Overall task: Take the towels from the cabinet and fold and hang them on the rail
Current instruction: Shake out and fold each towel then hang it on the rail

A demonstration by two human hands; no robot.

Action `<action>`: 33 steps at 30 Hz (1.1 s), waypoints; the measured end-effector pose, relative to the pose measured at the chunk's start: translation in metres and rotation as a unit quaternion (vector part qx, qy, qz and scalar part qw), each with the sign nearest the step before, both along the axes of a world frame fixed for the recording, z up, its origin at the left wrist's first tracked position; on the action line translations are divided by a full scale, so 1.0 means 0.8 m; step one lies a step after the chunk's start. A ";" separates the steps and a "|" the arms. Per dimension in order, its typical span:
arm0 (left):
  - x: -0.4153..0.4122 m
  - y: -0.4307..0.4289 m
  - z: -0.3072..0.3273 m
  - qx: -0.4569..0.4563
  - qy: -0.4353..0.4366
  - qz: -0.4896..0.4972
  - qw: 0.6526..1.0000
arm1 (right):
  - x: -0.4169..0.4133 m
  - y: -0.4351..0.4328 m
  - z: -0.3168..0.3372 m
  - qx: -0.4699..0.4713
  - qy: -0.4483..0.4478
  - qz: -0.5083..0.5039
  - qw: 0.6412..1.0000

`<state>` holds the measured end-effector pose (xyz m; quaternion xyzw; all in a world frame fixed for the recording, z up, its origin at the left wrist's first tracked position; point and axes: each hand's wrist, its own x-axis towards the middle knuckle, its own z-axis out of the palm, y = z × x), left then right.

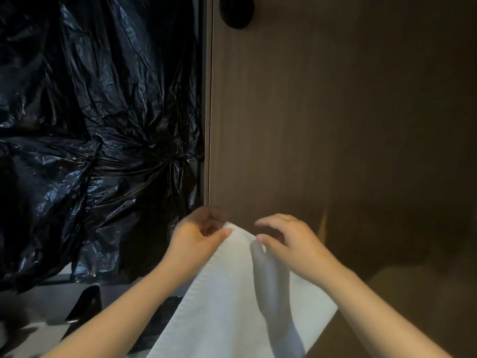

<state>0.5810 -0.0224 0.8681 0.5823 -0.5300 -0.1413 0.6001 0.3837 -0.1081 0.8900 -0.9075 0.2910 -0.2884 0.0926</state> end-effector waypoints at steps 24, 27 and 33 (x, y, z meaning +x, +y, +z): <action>-0.041 0.063 -0.132 0.130 0.093 0.046 0.986 | 0.006 0.023 -0.140 0.251 -0.102 0.051 0.961; -0.047 0.065 -0.133 0.110 0.096 0.025 0.989 | 0.012 0.028 -0.127 0.276 -0.106 0.101 0.950; -0.050 0.062 -0.132 0.100 0.081 0.007 0.992 | 0.018 0.031 -0.126 0.240 -0.130 0.092 0.958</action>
